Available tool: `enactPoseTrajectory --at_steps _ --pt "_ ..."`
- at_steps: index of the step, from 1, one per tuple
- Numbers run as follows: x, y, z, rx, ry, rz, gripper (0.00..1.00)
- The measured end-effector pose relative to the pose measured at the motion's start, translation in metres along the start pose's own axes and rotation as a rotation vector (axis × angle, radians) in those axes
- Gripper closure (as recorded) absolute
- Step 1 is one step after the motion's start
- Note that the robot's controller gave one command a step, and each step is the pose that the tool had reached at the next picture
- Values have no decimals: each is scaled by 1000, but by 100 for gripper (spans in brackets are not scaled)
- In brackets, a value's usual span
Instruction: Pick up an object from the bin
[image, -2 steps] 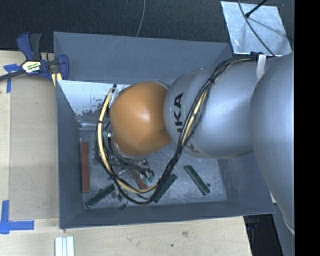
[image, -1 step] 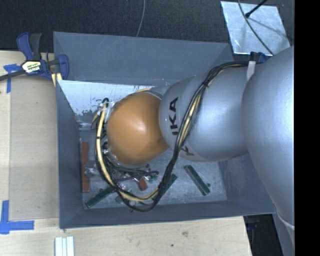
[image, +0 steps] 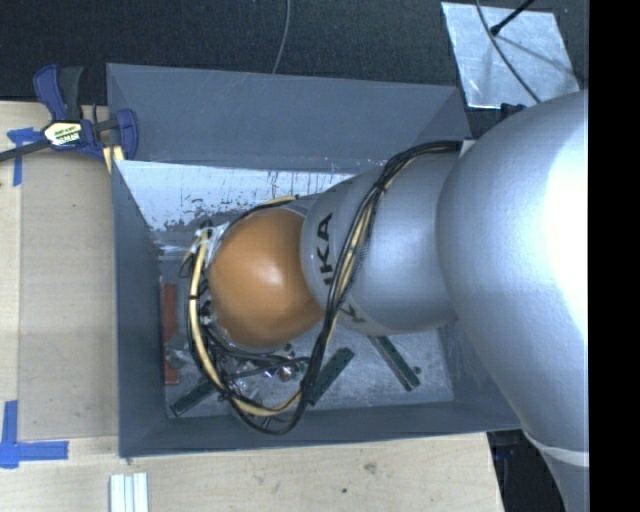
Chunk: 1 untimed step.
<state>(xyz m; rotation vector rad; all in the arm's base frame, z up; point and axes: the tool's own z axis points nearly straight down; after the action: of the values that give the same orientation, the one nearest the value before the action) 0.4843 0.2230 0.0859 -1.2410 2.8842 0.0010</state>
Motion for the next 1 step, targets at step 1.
enactPoseTrajectory --at_steps 1 --pt "-4 0 13 3 -10 -294 100"
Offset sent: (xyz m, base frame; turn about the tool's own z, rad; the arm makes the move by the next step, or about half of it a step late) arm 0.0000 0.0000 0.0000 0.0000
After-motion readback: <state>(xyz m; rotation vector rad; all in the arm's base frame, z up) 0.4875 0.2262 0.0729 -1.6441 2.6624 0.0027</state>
